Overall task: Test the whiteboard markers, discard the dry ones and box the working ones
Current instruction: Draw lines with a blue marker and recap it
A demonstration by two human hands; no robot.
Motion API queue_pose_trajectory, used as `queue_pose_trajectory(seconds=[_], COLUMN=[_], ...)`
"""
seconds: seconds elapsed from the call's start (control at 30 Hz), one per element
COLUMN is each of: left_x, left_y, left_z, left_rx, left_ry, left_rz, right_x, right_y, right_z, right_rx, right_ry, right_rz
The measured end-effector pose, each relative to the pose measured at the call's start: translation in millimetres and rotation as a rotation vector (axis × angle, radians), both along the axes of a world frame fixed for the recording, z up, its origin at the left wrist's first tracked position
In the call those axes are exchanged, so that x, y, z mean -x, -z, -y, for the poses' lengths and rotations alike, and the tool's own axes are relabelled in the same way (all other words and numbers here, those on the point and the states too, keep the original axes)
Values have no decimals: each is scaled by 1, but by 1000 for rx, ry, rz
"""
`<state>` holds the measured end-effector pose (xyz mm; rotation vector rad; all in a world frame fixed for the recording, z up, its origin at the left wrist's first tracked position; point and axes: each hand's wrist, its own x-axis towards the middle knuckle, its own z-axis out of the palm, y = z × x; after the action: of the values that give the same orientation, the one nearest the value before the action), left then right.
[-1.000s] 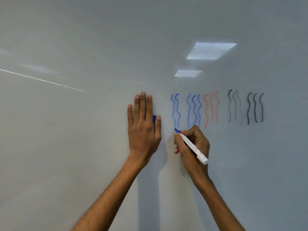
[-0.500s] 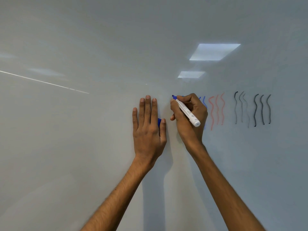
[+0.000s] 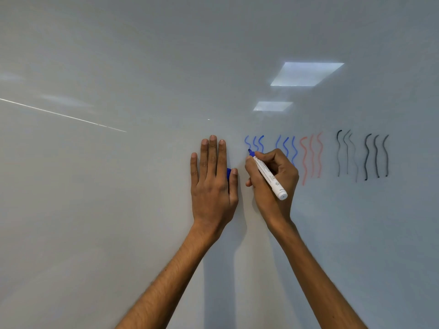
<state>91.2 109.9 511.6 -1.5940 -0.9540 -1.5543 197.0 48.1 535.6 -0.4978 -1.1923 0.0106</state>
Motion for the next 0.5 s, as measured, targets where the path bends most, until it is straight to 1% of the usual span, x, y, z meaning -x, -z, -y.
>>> queue_pose_trajectory(seconds=[0.13, 0.3, 0.5], left_x=[0, 1, 0], left_y=[0, 1, 3], left_z=[1, 0, 1], left_rx=[5, 3, -2], left_ry=[3, 13, 23], left_rz=[4, 10, 11], right_x=[1, -4, -6], right_y=[14, 32, 53], right_z=[3, 6, 9], right_rx=[25, 63, 82], right_ry=[3, -9, 9], right_rz=[38, -16, -15])
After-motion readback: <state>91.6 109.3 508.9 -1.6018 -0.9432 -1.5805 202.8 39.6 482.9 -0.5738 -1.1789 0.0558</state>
